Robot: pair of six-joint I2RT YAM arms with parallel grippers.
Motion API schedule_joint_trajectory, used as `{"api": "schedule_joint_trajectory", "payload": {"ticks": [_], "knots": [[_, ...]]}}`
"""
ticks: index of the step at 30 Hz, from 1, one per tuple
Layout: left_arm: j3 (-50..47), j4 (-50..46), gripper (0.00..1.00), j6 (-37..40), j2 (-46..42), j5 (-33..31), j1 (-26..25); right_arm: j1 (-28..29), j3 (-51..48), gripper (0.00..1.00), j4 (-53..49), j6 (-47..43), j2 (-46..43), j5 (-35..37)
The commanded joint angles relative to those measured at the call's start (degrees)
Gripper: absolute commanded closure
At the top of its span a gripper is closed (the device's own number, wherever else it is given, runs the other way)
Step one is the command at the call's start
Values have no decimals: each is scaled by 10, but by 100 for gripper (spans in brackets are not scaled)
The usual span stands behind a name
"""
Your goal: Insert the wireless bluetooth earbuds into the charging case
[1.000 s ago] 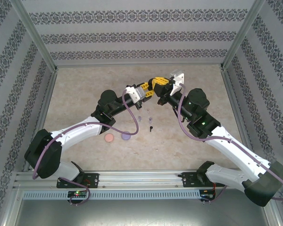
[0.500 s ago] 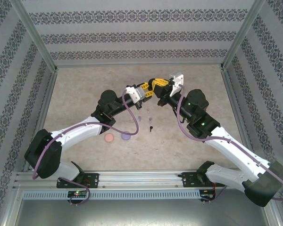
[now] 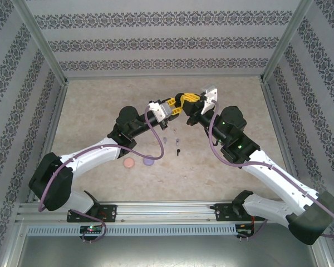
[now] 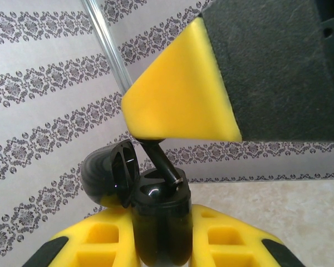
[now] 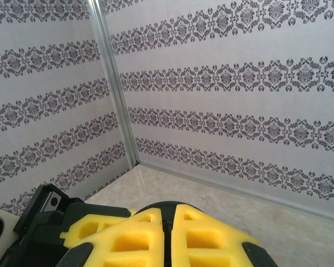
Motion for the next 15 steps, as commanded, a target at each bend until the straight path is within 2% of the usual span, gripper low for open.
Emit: {"api": "schedule_joint_trajectory", "payload": {"ticks": [1, 9, 15], "knots": [[18, 20, 100, -6, -20, 5, -9, -5, -7, 100, -8, -2, -3, -17], [20, 20, 100, -8, -21, 3, -9, 2, 3, 100, -35, -14, 10, -41], [23, 23, 100, -13, -21, -2, -9, 26, 1, 100, -62, -44, 9, -16]]}}
